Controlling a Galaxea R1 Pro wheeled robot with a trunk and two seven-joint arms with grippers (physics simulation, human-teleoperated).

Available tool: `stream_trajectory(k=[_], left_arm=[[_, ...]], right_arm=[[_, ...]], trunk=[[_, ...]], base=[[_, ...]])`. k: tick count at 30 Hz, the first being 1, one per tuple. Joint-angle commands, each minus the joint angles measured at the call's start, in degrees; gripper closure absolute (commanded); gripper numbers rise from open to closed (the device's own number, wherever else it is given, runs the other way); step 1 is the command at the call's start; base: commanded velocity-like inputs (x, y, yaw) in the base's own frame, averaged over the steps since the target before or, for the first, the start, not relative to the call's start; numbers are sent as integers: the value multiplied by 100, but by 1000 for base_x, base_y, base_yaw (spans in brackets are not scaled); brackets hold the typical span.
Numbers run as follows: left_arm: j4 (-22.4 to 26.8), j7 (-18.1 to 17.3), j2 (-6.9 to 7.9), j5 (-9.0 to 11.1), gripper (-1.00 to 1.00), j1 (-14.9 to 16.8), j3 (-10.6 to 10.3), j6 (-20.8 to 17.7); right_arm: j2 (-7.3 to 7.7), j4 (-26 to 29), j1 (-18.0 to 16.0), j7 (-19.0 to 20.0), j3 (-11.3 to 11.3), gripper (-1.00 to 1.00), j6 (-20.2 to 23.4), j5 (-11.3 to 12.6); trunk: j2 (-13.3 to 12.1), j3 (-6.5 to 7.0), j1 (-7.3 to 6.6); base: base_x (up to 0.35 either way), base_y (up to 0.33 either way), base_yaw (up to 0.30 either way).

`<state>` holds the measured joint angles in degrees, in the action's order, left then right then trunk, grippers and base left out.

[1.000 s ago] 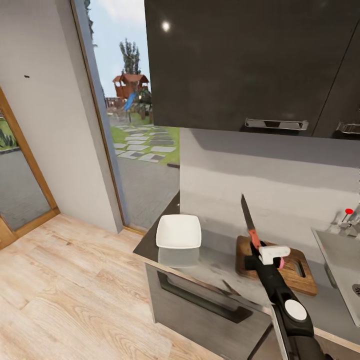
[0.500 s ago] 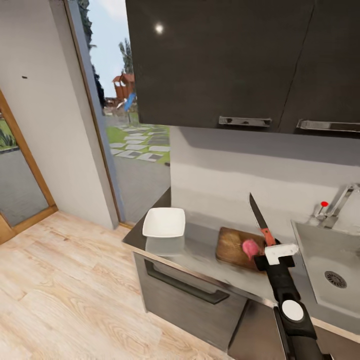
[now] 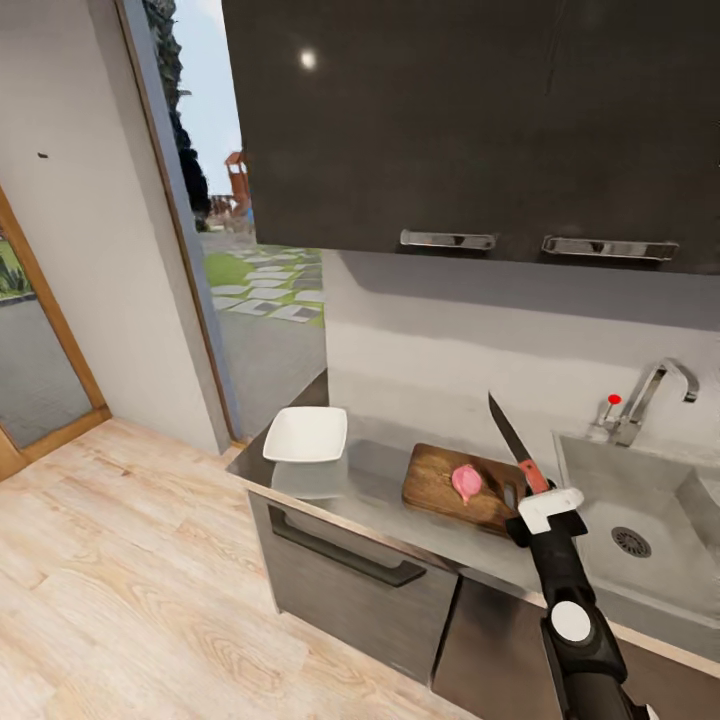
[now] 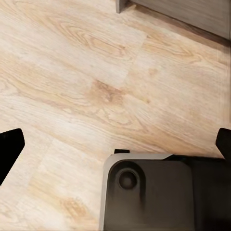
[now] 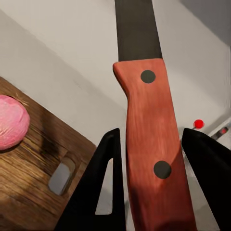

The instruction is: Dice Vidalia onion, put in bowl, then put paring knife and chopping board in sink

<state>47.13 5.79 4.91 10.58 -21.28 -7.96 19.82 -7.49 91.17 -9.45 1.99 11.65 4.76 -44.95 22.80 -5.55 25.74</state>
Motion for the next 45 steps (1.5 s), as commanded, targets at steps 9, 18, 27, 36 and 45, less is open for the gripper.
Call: stream_trajectory(k=[9, 18, 27, 36, 45], left_arm=[[-17, 53, 10, 40, -100, 1, -39, 13], [-61, 54, 10, 40, -100, 8, -39, 13], [-82, 54, 10, 40, -100, 61, -39, 13], [-111, 53, 10, 40, -100, 63, -39, 13], [-124, 53, 7, 40, -100, 63, -39, 13]], right_arm=[[-231, -258, 0, 22, -158, 100, 17, -422], [-251, -655, 1, -44, -364, 100, 7, -1108], [-251, -688, 5, -66, -375, 100, 8, -1163], [-251, -697, 3, -67, -382, 100, 8, -1165], [-251, -790, 5, -67, -383, 100, 13, -1236]], trunk=[[12, -11, 5], [12, -11, 5], [12, -11, 5], [12, -11, 5], [12, -11, 5]], base=[[85, -105, 0], [8, -9, 0], [-15, -111, 0], [-35, -109, 0], [-1, -5, 0]])
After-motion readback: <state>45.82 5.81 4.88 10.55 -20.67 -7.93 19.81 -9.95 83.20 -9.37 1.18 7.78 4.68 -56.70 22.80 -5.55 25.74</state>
